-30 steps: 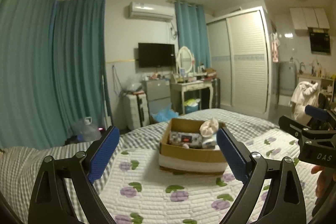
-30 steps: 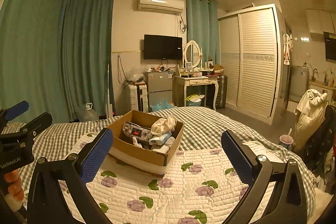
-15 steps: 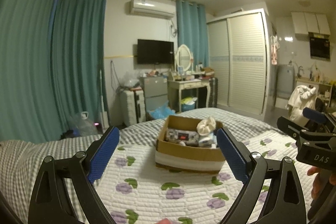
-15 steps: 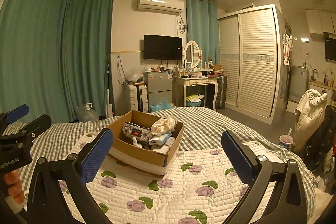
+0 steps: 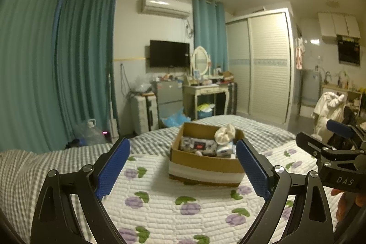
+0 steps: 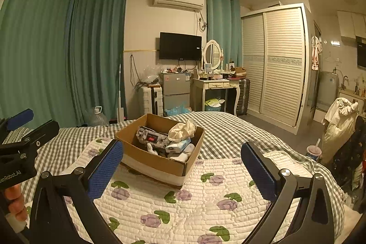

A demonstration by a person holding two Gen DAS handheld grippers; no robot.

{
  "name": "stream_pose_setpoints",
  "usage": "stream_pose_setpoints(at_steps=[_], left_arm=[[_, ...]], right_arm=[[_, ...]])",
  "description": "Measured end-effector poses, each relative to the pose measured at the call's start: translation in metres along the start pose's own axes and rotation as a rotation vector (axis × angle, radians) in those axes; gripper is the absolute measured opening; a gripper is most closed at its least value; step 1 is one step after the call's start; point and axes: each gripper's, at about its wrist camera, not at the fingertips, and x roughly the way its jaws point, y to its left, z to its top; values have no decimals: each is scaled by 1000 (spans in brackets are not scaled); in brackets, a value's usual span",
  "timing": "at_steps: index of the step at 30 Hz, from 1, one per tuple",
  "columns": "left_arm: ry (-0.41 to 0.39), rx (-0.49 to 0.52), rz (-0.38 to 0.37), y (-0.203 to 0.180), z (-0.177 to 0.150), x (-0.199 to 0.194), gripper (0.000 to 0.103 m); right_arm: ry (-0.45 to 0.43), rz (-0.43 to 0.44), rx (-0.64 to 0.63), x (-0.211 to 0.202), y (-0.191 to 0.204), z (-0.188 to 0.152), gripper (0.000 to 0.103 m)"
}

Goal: Organize soft objects

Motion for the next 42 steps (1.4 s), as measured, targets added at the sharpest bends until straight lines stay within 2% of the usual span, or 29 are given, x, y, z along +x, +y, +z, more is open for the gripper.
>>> stream_pose_setpoints(at_steps=[42], left_arm=[[12, 3, -1, 0, -3, 0, 95]], right_arm=[[20, -13, 6, 6, 6, -2, 103]])
